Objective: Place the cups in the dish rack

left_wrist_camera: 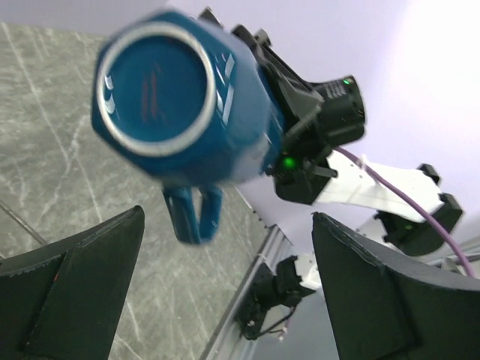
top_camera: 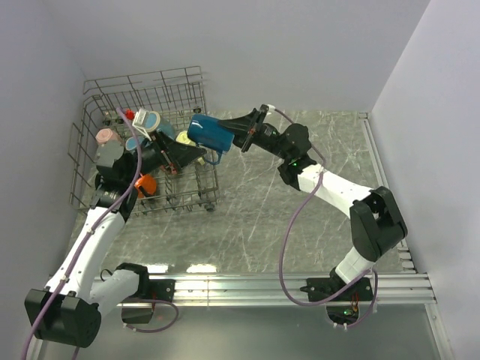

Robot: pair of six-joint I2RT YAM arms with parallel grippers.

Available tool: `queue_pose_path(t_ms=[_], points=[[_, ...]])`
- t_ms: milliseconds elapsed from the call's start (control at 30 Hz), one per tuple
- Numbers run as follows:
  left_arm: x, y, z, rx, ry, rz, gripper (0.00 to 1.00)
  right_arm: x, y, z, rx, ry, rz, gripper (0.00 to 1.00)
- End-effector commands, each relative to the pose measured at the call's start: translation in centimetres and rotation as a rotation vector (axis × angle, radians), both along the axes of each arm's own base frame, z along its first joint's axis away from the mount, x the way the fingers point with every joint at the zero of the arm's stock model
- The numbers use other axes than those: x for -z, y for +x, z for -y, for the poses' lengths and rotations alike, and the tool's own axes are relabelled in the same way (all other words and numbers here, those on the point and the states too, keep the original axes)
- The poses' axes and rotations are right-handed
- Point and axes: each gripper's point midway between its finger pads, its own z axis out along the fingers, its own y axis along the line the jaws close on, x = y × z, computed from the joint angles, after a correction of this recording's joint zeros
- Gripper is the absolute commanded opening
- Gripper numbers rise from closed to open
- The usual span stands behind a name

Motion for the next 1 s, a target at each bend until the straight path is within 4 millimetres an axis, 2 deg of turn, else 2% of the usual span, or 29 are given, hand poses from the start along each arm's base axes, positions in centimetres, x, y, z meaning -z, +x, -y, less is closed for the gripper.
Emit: queue_pose_path(t_ms=[0, 233, 300, 333, 433, 467, 600, 733, 767, 833, 967], points=[[-1.0, 0.9, -0.6, -0.102, 0.037, 0.071, 0.99, -7.7, -3.7, 3.1, -0.108, 0.255, -0.087, 0.00], [-0.2, 1.2, -0.9, -0.137, 0.064, 0.094, 0.97, -8.0, -4.7, 3.1, -0.140, 0.256, -0.101, 0.00], [0.1, 1.0, -0.7, -0.120, 0.049, 0.088, 0.95, -7.5, -5.0, 2.6, -0.157, 0.242, -0.111, 0.00], [-0.6, 0.4, -0.2, -0.079, 0.032, 0.128, 0.94, -7.2, -5.1, 2.3, -0.164, 0.233, -0.118, 0.00], [-0.7, -0.3, 0.7, -0.009, 0.001, 0.132, 0.88, -6.0, -5.3, 1.1, -0.200, 0.232, -0.145, 0.00], [-0.5, -0.3, 0.9, 0.009, 0.003, 0.129, 0.83, -5.5, -4.9, 0.7, -0.214, 0.247, -0.176, 0.00], [0.3, -0.9, 1.9, 0.089, -0.009, 0.117, 0.71, -6.4, -5.4, 0.0, -0.268, 0.277, -0.152, 0.00], [-0.2, -1.9, 2.5, 0.153, -0.044, 0.128, 0.59, -6.4, -5.7, -0.4, -0.302, 0.287, -0.156, 0.00], [0.1, -2.0, 2.7, 0.164, -0.038, 0.115, 0.50, -6.0, -5.6, -0.5, -0.309, 0.289, -0.174, 0.00], [-0.2, -2.3, 3.0, 0.180, -0.022, 0.128, 0.44, -6.0, -5.8, -0.3, -0.310, 0.300, -0.168, 0.00], [-0.4, -2.9, 3.2, 0.184, 0.003, 0.126, 0.15, -5.4, -5.9, -0.4, -0.318, 0.294, -0.178, 0.00]])
